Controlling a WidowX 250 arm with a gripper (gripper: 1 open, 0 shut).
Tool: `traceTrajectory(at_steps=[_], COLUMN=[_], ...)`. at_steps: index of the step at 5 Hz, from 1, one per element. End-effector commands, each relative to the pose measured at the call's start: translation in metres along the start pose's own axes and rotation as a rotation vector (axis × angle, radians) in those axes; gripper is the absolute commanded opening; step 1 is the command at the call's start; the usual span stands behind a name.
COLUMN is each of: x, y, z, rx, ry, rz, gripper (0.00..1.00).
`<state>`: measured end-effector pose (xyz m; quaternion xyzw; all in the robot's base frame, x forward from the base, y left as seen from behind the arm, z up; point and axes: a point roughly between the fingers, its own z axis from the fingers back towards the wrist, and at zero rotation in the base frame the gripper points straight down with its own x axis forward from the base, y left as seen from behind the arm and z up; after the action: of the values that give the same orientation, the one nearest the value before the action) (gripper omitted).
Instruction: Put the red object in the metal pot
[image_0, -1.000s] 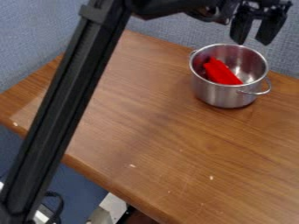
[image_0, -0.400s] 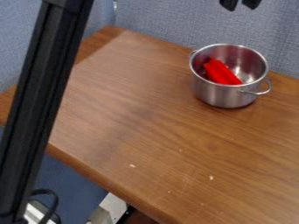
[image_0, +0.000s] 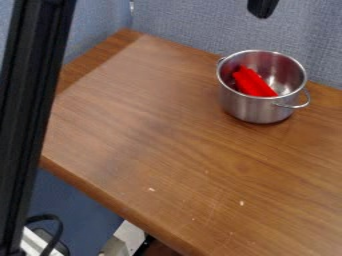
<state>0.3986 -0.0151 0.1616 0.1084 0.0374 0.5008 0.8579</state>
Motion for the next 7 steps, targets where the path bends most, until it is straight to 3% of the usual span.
traceTrajectory(at_steps=[1, 2, 5, 6, 7], x=[-0.014, -0.009, -0.014, -0.002, -0.004], y=[0.024, 0.012, 0.018, 0.02, 0.013], z=[0.037, 0.022, 0.007, -0.002, -0.004], rx=[-0.098, -0.084, -0.098, -0.102, -0.095], ry=[-0.05, -0.062, -0.075, -0.088, -0.092], rz=[-0.004, -0.003, -0.004, -0.008, -0.003], gripper=[0.0, 0.0, 0.0, 0.0, 1.0])
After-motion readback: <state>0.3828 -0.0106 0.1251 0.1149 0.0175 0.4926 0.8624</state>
